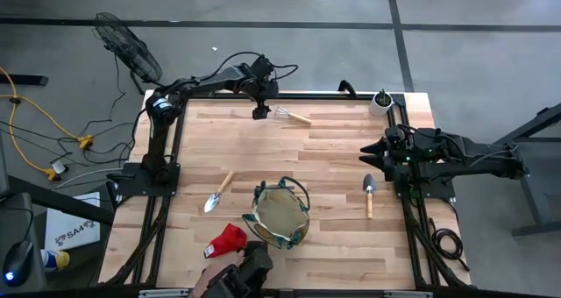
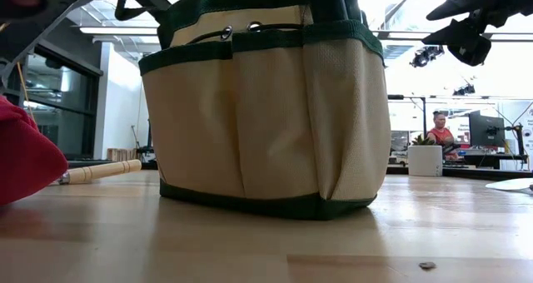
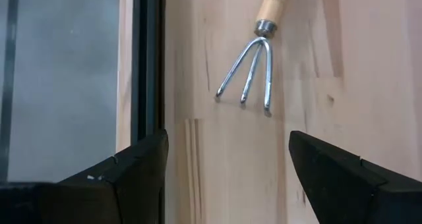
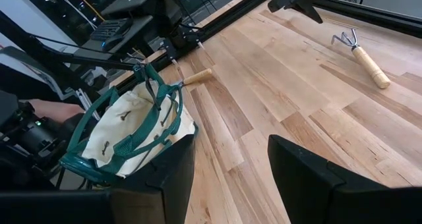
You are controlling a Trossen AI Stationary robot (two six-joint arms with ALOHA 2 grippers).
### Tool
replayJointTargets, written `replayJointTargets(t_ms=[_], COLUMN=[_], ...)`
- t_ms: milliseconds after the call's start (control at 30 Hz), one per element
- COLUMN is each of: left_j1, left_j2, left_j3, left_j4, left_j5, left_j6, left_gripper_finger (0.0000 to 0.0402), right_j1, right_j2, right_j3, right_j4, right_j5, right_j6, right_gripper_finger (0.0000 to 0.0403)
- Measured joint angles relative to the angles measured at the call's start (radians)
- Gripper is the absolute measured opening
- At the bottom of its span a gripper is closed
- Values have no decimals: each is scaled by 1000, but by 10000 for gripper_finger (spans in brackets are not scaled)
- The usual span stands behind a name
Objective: Pick & Place Garden tools in Gardening bag
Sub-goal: Put the light brown hand rake into the light brown gardening bag
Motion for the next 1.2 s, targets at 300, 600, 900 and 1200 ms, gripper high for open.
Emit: replayJointTargets(t_ms=[300, 600, 900, 1200], left_j1=[-29, -63, -66, -66], left_j2=[36, 89, 95, 141], left_j3=[2, 1, 2, 1], left_j4=[19, 102, 131, 145], left_j5=[49, -21, -30, -53], left_j6=[33, 41, 27, 18], left_gripper_finger=[310, 310, 296, 251], right_j1=[0, 0, 0, 0], right_j2=[0, 0, 0, 0], right_j3=[0, 0, 0, 0], right_j4=[0, 0, 0, 0], right_j5=[0, 0, 0, 0], right_j6=[0, 0, 0, 0], right_gripper_finger=[184, 184, 184, 184])
